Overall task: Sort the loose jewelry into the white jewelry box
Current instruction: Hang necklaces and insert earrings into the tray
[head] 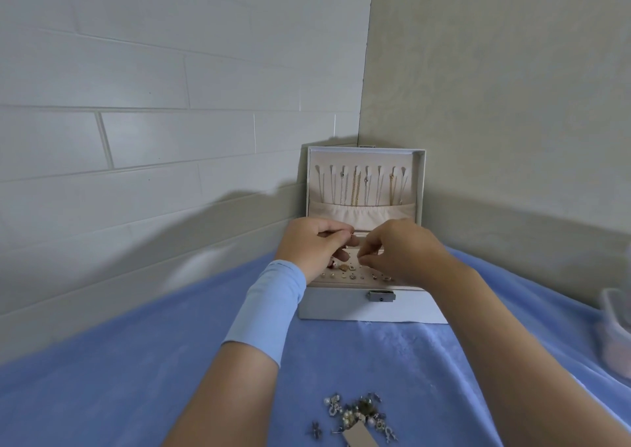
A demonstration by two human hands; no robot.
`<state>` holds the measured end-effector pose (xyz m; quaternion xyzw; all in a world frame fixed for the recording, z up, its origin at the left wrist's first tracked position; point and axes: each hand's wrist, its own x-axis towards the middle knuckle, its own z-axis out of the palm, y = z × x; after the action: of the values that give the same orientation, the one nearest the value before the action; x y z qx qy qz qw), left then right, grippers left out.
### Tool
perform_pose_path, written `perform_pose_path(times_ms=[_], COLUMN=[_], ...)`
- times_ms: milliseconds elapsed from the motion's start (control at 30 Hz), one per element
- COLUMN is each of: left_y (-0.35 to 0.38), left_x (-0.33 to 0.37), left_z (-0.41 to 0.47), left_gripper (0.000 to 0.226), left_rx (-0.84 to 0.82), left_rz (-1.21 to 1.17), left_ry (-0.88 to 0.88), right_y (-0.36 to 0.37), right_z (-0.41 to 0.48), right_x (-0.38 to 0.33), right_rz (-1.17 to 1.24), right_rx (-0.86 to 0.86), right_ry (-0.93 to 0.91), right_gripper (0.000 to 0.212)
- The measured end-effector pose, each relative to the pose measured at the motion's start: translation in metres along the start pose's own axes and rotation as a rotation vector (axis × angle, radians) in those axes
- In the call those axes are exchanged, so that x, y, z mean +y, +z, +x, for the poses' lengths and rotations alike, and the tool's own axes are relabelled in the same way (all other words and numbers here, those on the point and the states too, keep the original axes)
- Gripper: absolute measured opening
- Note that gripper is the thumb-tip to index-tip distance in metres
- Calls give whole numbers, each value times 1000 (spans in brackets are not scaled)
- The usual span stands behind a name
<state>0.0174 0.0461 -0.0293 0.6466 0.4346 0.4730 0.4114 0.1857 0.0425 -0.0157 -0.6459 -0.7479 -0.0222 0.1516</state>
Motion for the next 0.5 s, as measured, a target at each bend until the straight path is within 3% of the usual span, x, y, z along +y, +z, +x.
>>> perform_pose_path(times_ms=[500], left_y=[-4], left_x=[0], left_z=[2], left_gripper=[17], left_rx=[71], left_rz=[-81], left_ry=[27], right_y=[3], right_z=[4], right_x=[-1], right_rz=[-26], right_rx=[-41], right_ry=[23], right_gripper=[7])
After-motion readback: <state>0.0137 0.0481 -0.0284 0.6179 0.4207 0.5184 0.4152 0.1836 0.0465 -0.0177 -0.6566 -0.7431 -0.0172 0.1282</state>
